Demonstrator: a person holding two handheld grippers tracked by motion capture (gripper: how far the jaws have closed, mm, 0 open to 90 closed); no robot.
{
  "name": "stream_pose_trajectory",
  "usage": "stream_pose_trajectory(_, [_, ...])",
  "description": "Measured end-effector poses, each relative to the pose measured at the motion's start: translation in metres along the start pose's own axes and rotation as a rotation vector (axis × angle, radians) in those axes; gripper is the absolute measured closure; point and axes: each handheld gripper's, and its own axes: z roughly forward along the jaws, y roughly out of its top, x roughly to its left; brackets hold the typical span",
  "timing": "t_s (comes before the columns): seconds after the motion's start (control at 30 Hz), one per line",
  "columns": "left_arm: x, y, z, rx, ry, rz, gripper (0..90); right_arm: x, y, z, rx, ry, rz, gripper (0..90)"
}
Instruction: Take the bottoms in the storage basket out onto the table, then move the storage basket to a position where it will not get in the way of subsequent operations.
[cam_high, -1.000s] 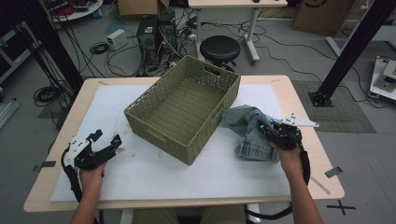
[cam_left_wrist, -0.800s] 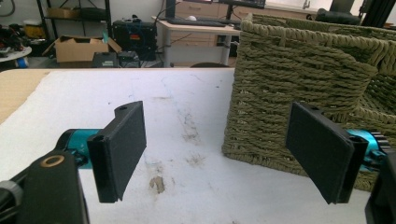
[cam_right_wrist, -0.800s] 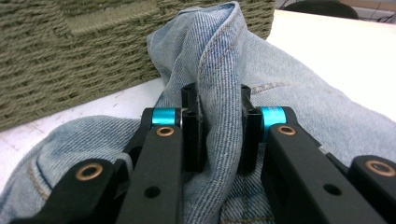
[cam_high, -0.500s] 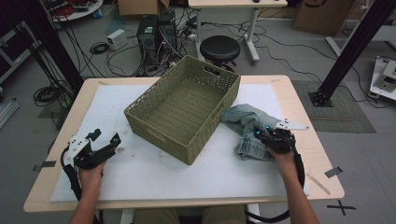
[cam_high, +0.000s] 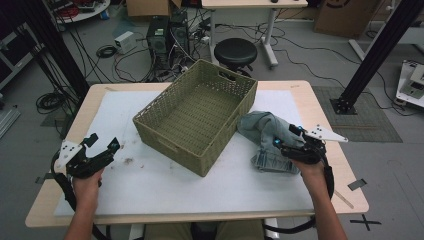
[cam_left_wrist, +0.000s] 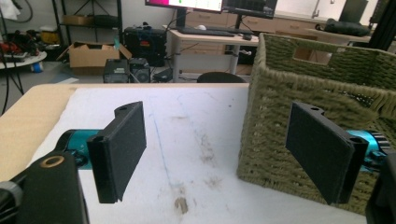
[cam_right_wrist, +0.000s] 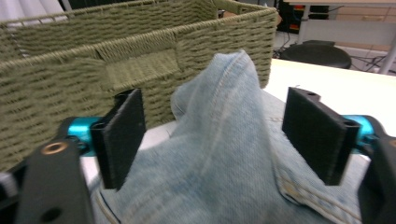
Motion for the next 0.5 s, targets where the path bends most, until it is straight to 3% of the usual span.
stream_pose_trajectory(0.2, [-0.005,0.003,0.002,0.012,-0.024,0.02,20.6,0.01,0.003,0.006,-0.004,0.042,-0.024,19.2])
stream_pose_trajectory(0.37, [-0.006,0.002,0.002,0.015,-0.036,0.013,20.6,0.014,0.003,0.008,0.006,0.042,-0.023,18.9])
stream_pose_trajectory(0.5, [-0.006,0.005,0.005,0.02,-0.051,0.017,20.6,0.018,0.008,0.007,-0.02,0.068,-0.024,19.0])
